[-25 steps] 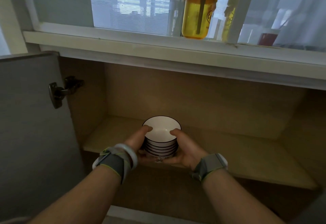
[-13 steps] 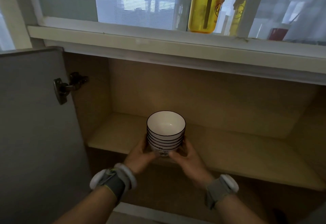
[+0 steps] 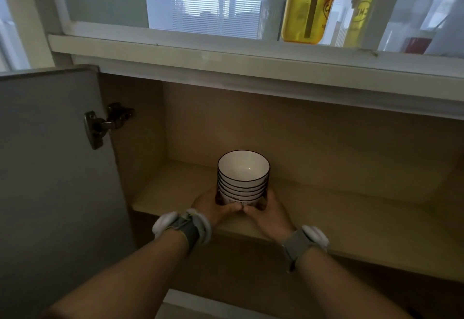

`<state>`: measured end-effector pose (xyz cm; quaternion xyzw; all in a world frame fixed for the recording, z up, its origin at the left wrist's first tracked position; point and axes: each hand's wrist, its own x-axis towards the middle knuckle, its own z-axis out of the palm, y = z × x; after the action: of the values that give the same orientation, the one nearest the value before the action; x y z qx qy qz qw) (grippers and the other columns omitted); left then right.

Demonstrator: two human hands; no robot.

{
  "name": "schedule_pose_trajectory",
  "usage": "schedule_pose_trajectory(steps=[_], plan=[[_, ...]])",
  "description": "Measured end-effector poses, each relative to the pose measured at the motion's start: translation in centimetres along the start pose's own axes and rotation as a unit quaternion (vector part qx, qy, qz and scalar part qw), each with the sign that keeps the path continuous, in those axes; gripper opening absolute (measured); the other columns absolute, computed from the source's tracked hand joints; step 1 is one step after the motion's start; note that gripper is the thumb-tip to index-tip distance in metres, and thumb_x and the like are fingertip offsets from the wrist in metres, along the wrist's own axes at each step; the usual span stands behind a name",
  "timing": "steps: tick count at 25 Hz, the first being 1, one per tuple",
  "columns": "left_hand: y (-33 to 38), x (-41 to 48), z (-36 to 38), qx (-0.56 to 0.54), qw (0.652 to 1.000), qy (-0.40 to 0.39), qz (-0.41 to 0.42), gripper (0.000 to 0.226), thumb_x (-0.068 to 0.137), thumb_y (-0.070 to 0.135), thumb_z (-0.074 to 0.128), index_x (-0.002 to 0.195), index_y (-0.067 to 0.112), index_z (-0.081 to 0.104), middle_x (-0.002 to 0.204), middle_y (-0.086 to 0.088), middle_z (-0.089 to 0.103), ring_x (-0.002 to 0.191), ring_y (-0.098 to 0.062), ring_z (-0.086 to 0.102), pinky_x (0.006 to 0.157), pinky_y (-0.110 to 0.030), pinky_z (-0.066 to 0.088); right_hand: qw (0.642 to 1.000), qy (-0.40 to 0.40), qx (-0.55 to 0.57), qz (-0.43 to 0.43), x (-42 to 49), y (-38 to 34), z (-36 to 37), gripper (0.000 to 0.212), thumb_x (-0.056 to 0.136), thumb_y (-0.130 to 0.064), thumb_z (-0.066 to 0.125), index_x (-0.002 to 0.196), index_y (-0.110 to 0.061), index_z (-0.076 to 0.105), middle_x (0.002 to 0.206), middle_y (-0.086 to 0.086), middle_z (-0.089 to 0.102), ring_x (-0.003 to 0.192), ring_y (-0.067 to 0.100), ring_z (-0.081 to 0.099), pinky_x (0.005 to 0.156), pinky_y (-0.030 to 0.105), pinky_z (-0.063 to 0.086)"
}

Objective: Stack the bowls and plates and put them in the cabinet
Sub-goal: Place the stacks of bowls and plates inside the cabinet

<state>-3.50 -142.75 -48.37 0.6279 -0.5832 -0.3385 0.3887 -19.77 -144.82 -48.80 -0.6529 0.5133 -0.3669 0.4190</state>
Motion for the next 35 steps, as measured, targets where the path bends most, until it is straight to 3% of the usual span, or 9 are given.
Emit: schedule_pose_trajectory(steps=[5,9,13,19,21,24,28,31,35], plan=[[-0.1,2.0,-0.1,0.049,0.998,-0.017,-0.036,0.071,0.08,0.046,0.068,0.14,0.021,0.041,0.142,-0.002,0.051,0.129,-0.021,0.049,0.094,-0.02,0.034,0.998,0.0,-0.061,-0.001,2.6,0.7,0.4,0.085,0.078,-0.023,0.074,0.148,-0.024,0.026,0.149,0.001,0.044,0.137,0.023,0.041,0.113,0.041,0.037],[-0.2,2.6,-0.4,0.07,0.996,-0.035,-0.035,0.071,0.081,0.049,0.065,0.141,0.023,0.039,0.144,-0.001,0.05,0.131,-0.02,0.048,0.094,-0.019,0.032,0.996,-0.016,-0.088,0.0,3.4,0.8,0.2,0.085,0.079,-0.022,0.074,0.149,-0.02,0.025,0.149,0.001,0.043,0.135,0.022,0.043,0.111,0.035,0.037],[-0.2,2.1,-0.3,0.068,0.996,-0.04,-0.053,0.072,0.081,0.047,0.066,0.142,0.019,0.038,0.144,-0.002,0.049,0.13,-0.019,0.048,0.094,-0.018,0.033,0.996,-0.018,-0.081,0.018,3.1,1.1,-0.1,0.087,0.077,-0.019,0.076,0.147,-0.02,0.025,0.147,0.006,0.047,0.132,0.022,0.047,0.11,0.039,0.04],[0.6,-0.9,-0.9,0.009,0.994,0.016,-0.112,0.066,0.088,0.03,0.063,0.145,0.011,0.034,0.141,-0.007,0.051,0.128,-0.021,0.05,0.103,-0.025,0.038,0.994,-0.042,-0.09,0.039,0.1,0.4,-0.5,0.099,0.082,-0.02,0.072,0.154,-0.017,0.004,0.154,0.009,0.034,0.139,0.023,0.038,0.113,0.037,0.037],[-0.2,-2.2,-1.0,-0.021,0.99,0.043,-0.13,0.047,0.089,0.023,0.062,0.134,0.013,0.049,0.131,-0.007,0.059,0.119,-0.021,0.056,0.1,-0.028,0.043,0.994,-0.058,-0.057,0.071,-1.2,1.0,-0.8,0.096,0.085,-0.015,0.07,0.154,-0.016,0.003,0.155,0.011,0.031,0.141,0.022,0.036,0.113,0.036,0.037],[-0.9,-3.8,-1.8,-0.039,0.989,0.036,-0.136,0.009,0.091,0.02,0.059,0.097,0.023,0.064,0.103,-0.003,0.068,0.095,-0.017,0.063,0.088,-0.028,0.051,0.993,-0.072,-0.04,0.086,-2.4,1.9,-1.1,0.089,0.086,-0.013,0.068,0.153,-0.016,0.01,0.156,0.012,0.029,0.142,0.021,0.034,0.115,0.037,0.035],[0.8,-4.5,-2.5,-0.094,0.985,0.042,-0.137,0.011,0.093,0.014,0.055,0.084,0.017,0.062,0.079,-0.002,0.067,0.07,-0.014,0.06,0.061,-0.021,0.047,0.987,-0.085,-0.106,0.087,-2.5,0.7,-1.1,0.082,0.087,-0.022,0.068,0.151,-0.012,0.019,0.154,0.013,0.034,0.14,0.022,0.037,0.114,0.036,0.035],[2.8,-4.8,-2.7,-0.08,0.982,0.021,-0.172,0.016,0.092,0.014,0.056,0.078,0.018,0.061,0.074,0.001,0.065,0.065,-0.015,0.057,0.058,-0.021,0.045,0.975,-0.112,-0.146,0.123,-3.6,-1.8,-1.7,0.076,0.088,-0.03,0.065,0.149,-0.008,0.025,0.149,0.014,0.041,0.135,0.024,0.043,0.11,0.03,0.037],[8.3,-6.8,-4.5,-0.079,0.963,-0.003,-0.259,0.013,0.091,0.017,0.057,0.093,0.006,0.065,0.07,-0.002,0.062,0.061,-0.015,0.055,0.056,-0.021,0.045,0.966,-0.128,-0.138,0.179,-7.5,-8.6,-3.8,0.05,0.093,-0.027,0.057,0.137,-0.006,0.046,0.129,0.013,0.059,0.106,0.016,0.056,0.087,0.017,0.041]])
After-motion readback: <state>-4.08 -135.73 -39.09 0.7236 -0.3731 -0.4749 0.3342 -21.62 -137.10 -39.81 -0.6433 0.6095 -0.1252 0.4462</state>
